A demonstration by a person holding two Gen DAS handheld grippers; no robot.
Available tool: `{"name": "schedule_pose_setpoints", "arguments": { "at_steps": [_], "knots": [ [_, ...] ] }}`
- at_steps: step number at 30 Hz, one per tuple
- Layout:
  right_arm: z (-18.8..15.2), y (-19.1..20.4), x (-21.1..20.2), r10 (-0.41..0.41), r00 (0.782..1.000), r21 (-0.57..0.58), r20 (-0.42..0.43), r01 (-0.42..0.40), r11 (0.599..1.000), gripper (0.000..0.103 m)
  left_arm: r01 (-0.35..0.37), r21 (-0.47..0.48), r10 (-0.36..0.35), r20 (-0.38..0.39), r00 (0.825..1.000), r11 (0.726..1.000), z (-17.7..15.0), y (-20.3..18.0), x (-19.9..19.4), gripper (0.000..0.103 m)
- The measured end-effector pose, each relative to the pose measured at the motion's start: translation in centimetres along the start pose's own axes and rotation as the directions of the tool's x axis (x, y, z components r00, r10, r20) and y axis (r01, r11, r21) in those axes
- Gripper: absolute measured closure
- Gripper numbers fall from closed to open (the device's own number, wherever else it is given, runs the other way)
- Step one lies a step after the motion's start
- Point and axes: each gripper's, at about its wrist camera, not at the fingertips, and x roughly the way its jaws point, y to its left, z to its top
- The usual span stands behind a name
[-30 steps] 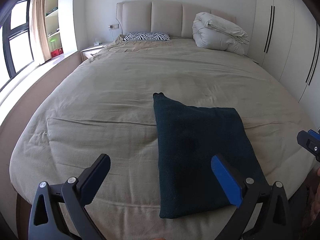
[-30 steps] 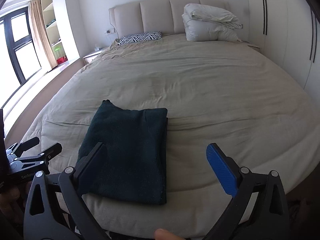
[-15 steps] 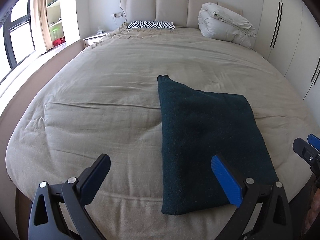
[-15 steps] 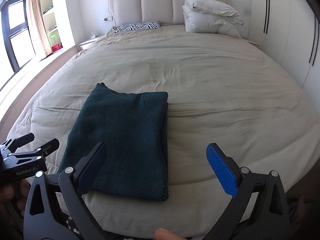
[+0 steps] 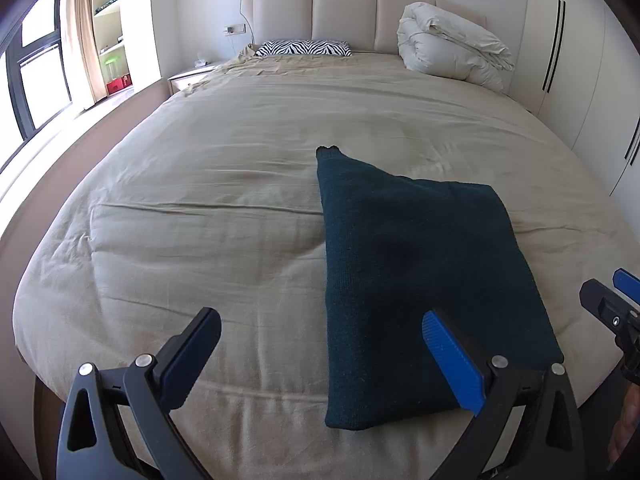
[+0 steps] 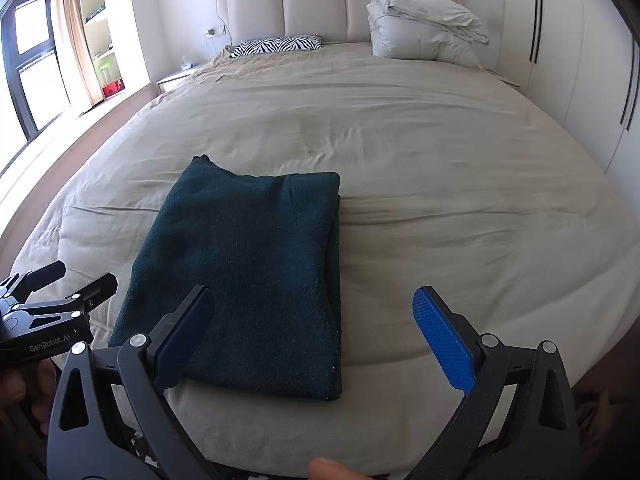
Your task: Fold small clothes
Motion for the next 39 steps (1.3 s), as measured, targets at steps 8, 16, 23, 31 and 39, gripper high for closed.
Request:
{"name": "schedule_pose_setpoints", "arguments": {
  "at_steps": [8,16,23,31,39],
  "knots": [
    [-0.13,0.13,0.34,0.0,1.0,-0.008,-0.003,0.0,1.0,0.002,-0.004,-0.002,0.004,-0.002,1.0,1.0,-0.08,-0.07,-0.03,0.0],
    [-0.15,0.22,0.32,0.0,1.0,-0.008,-0.005,0.0,1.0,0.002,-0.006,-0.004,0.006,-0.004,1.0,1.0,-0.12,0.01,0.05,0.0],
    [-0.23,0.24,0.55,0.004,1.0,-0.013,-0.008,-0.004,1.0,0.002,-0.011,-0.006,0.011,-0.007,1.0,1.0,-0.15,0.32,0.37,0.0],
    [-0.21,0.23,0.57,0.004,1.0,-0.013,-0.009,-0.004,1.0,0.002,-0.013,-0.006,0.013,-0.011,1.0,1.0,-0.22,0.32,0.33,0.0],
    [-0.36,0.2,0.7,0.006,1.0,-0.015,-0.012,-0.006,1.0,0.002,-0.015,-0.004,0.015,-0.015,1.0,1.0,-0.3,0.44,0.4,0.0]
  ]
}}
